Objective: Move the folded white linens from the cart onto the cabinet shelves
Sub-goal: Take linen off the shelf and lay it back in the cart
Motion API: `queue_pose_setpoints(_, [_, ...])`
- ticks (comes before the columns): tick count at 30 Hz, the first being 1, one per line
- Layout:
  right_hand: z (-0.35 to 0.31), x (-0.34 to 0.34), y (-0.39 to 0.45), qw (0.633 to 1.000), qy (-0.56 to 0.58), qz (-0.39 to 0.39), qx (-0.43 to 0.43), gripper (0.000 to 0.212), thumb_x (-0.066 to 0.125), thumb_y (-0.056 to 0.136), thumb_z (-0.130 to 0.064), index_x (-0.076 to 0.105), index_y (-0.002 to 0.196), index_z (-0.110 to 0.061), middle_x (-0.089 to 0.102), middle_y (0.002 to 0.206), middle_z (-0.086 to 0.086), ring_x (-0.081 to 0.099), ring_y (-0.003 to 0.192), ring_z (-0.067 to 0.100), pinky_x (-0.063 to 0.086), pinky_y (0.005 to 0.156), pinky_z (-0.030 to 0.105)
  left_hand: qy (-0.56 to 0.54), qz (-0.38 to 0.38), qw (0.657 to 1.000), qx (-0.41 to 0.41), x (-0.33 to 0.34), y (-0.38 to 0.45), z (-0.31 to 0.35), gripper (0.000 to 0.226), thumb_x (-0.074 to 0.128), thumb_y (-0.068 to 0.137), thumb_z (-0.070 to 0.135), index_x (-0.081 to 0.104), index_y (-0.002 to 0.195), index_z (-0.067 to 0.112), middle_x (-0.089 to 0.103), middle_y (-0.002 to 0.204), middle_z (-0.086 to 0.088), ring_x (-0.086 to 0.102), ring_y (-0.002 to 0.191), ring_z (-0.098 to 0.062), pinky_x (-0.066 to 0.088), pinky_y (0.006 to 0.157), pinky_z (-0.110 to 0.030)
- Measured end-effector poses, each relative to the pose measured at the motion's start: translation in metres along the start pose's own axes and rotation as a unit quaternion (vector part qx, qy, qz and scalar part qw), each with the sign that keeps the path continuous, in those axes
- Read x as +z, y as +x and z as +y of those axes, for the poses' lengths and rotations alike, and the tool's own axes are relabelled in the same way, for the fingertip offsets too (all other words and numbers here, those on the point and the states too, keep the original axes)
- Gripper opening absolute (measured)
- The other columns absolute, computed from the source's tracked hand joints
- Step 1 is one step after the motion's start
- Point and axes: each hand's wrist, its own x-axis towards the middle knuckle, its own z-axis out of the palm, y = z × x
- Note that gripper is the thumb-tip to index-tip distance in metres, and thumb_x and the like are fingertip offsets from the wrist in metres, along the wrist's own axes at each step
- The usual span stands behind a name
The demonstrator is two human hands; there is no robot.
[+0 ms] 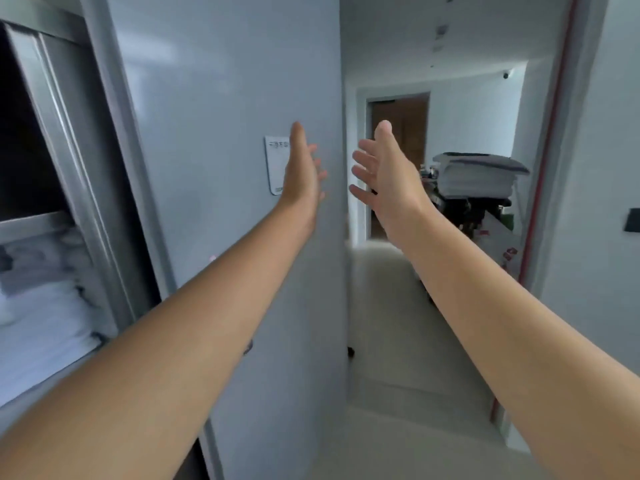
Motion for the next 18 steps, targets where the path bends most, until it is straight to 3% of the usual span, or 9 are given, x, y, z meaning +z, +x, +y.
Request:
queue_pose_setpoints(4, [0.022, 0.080, 0.015, 0.997, 0.032, -0.066, 0.019, 0.054, 0.030, 0.105, -0.052, 0.048, 0.143, -0.018, 0.052, 0.144, 0.000, 0.054, 0.123, 0.012, 0.046, 0.106, 0.036, 0.027, 0.081, 0.996, 0.026, -0.081, 0.007, 0.009, 0.064, 0.022, 0.103, 0.061, 0.053, 0.138, 0.018, 0.057, 0.135, -0.003, 0.058, 0.116, -0.016, 0.047, 0.098, -0.035])
queue_pose_setpoints(8, [0.037, 0.154, 0.012, 0.987, 0.053, -0.153, 0.016, 0.058, 0.029, 0.104, -0.053, 0.042, 0.149, -0.018, 0.050, 0.147, -0.002, 0.051, 0.130, 0.013, 0.043, 0.110, 0.039, 0.050, 0.148, 0.986, 0.062, -0.145, -0.001, 0.026, 0.064, 0.022, 0.102, 0.063, 0.054, 0.140, 0.021, 0.057, 0.139, -0.002, 0.059, 0.119, -0.017, 0.041, 0.110, -0.046])
queue_pose_setpoints(16, [0.035, 0.241, -0.009, 0.950, 0.085, -0.300, 0.019, 0.065, 0.025, 0.105, -0.054, 0.036, 0.152, -0.011, 0.044, 0.153, 0.008, 0.047, 0.136, 0.020, 0.041, 0.112, 0.038, 0.117, 0.286, 0.946, 0.099, -0.230, -0.037, 0.064, 0.066, 0.023, 0.102, 0.062, 0.048, 0.147, 0.019, 0.051, 0.148, -0.006, 0.053, 0.129, -0.020, 0.032, 0.117, -0.049])
queue_pose_setpoints(18, [0.032, 0.255, -0.017, 0.936, 0.097, -0.337, 0.018, 0.062, 0.025, 0.105, -0.053, 0.034, 0.154, -0.016, 0.043, 0.154, 0.002, 0.045, 0.137, 0.016, 0.040, 0.112, 0.036, 0.119, 0.318, 0.936, 0.096, -0.244, -0.048, 0.072, 0.067, 0.021, 0.103, 0.061, 0.045, 0.149, 0.019, 0.047, 0.151, -0.008, 0.051, 0.132, -0.022, 0.032, 0.117, -0.050])
